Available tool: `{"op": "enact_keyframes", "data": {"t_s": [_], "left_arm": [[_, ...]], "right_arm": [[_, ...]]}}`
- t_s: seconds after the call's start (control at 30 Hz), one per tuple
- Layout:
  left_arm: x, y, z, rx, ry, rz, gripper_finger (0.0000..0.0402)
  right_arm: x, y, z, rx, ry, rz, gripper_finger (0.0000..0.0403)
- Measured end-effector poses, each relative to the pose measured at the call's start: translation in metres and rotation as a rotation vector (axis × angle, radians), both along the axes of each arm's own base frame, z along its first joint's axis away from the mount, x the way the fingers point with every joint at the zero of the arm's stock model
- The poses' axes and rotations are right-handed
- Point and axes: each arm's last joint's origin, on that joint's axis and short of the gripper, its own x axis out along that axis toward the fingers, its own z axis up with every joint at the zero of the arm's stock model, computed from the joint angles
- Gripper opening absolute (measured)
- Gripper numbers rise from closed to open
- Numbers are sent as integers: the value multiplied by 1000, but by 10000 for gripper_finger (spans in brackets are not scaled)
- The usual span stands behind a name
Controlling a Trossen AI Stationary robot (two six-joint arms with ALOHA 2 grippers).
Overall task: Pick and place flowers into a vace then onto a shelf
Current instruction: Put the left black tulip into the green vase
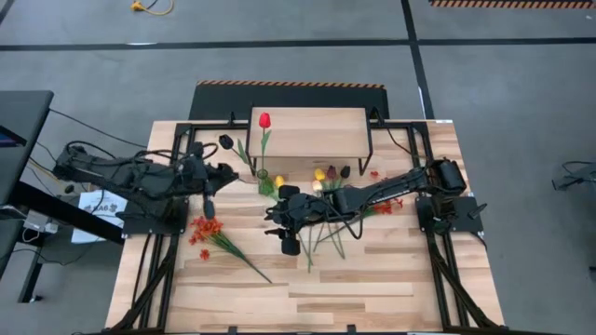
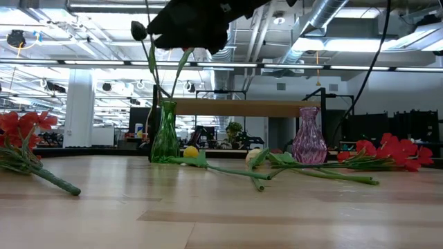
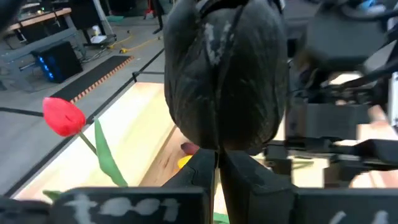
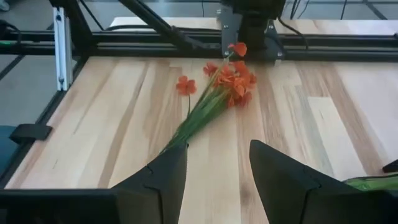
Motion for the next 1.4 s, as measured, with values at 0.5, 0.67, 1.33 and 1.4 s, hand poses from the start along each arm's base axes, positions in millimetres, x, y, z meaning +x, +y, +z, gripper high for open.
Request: {"op": "enact_keyframes", "data": {"t_s": [0.5,0.67,1.33,1.4], "left_arm": [[13,22,20,-45,-11,2,0],[9,22,28,-48,-10,-6,0],[8,22,26,-50,27,0,0],[8,22,25,-49,34,1,0]], "right_arm": [[-1,0,-3,1,30,-6,146],[-2,0,-4,-1,39,-6,143],[-2,0,-5,-2,47,-5,138],[-2,0,-5,-2,47,-5,138]]}}
